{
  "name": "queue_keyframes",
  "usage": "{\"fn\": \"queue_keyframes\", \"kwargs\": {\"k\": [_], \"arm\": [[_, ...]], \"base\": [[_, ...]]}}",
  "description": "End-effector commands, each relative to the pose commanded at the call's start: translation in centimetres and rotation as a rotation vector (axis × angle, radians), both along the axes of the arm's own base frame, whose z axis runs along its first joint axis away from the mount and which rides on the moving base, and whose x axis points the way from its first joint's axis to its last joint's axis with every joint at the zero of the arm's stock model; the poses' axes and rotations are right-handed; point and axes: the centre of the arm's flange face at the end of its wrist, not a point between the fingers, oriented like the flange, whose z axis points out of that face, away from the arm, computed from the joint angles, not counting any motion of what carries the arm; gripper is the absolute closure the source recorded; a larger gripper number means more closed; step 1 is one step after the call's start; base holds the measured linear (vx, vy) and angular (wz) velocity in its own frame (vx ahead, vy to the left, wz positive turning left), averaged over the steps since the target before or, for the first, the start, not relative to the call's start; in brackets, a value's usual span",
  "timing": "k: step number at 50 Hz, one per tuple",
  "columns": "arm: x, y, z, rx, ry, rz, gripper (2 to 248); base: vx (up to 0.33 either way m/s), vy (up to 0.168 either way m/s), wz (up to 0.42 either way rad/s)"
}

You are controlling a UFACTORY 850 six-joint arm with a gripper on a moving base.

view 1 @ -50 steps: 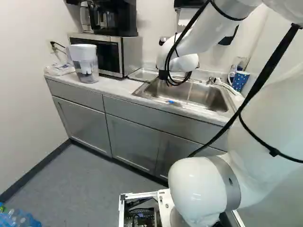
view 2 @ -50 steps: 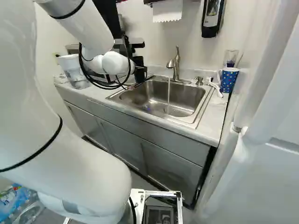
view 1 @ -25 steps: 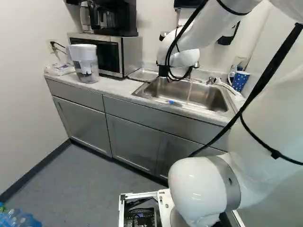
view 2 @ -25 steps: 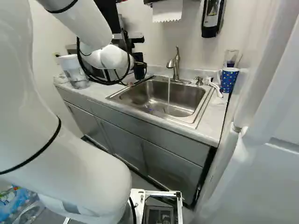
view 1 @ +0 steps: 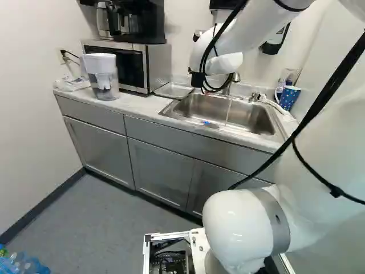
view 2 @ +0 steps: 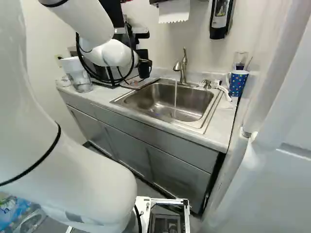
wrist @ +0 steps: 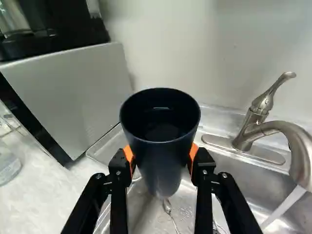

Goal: Rinse the cup and place it in the tray

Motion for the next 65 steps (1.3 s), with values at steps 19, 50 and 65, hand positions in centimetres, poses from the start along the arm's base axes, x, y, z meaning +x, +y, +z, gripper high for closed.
{"fn": "queue_keyframes", "kwargs": {"k": [19,50,65], "arm": [[-0.14,0.00,1.08,0.187,-0.025,-0.052,126],[-0.14,0.00,1.08,0.501,-0.029,-0.139,126],[-0.14,0.00,1.08,0.653,-0.031,-0.181,126]], "base": [[0.000,0.000,0.000],[0.000,0.000,0.000],[0.000,0.000,0.000]]}}
